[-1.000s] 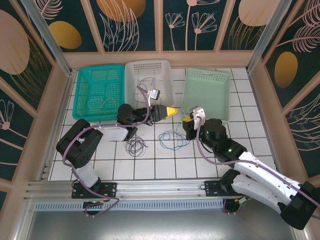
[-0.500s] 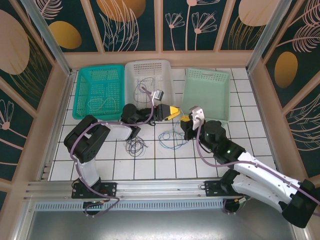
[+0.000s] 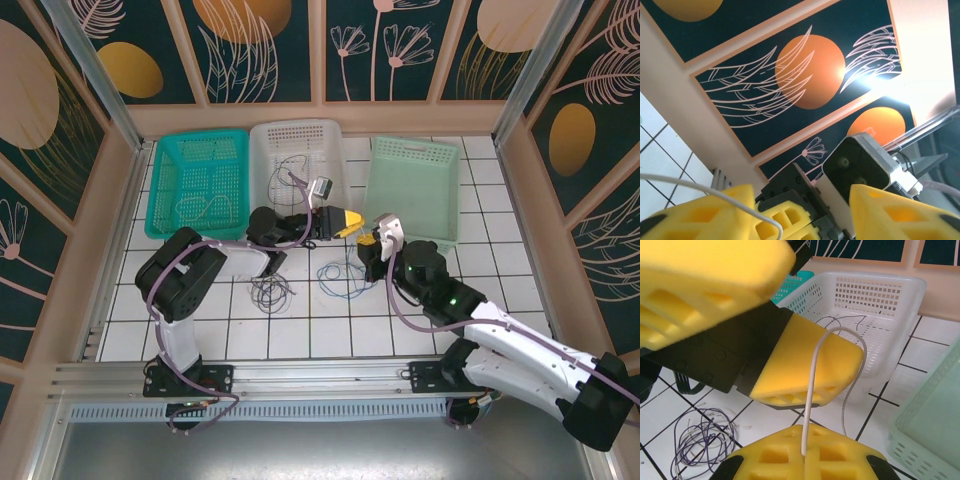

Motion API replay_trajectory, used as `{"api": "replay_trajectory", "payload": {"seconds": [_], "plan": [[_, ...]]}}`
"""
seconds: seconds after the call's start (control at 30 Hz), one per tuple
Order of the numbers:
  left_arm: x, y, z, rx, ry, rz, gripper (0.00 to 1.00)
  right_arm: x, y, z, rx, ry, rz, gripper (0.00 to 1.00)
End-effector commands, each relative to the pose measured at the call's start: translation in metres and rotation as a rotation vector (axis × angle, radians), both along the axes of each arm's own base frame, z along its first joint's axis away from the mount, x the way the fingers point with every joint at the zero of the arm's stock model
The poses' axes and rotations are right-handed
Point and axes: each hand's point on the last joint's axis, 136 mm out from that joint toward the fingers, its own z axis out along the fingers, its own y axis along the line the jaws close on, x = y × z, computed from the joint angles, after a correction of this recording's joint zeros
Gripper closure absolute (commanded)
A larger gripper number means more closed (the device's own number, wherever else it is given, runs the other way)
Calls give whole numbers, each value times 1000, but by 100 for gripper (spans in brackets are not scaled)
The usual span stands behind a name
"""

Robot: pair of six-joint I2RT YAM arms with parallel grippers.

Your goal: Untangle the cables

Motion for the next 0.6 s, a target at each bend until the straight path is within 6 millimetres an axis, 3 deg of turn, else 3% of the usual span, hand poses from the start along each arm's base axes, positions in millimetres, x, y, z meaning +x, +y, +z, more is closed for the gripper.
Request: {"api": "replay_trajectory", "payload": {"seconds": [0.0,0.2,0.27,0.3,0.47,0.57], "plan": [[-3,0,13,-56,-52,-5,58,-4,4,0,2,-7,25,100],[-3,-1,16,-72,-59,-5,85,-5,4,1,7,-9,27,100],[-3,-1,17,-77,-62,-1,95,-5,3,-1,7,-3,23,95],[-3,0,18,-82,-66,1,100,-6,2,-3,9,3,21,89],[-4,2,25,-103,-80,9,100,-7,-8,-16,23,44,-27,49],[-3,4,28,-114,-91,22,100,-14,-11,-30,31,98,-19,40]]}}
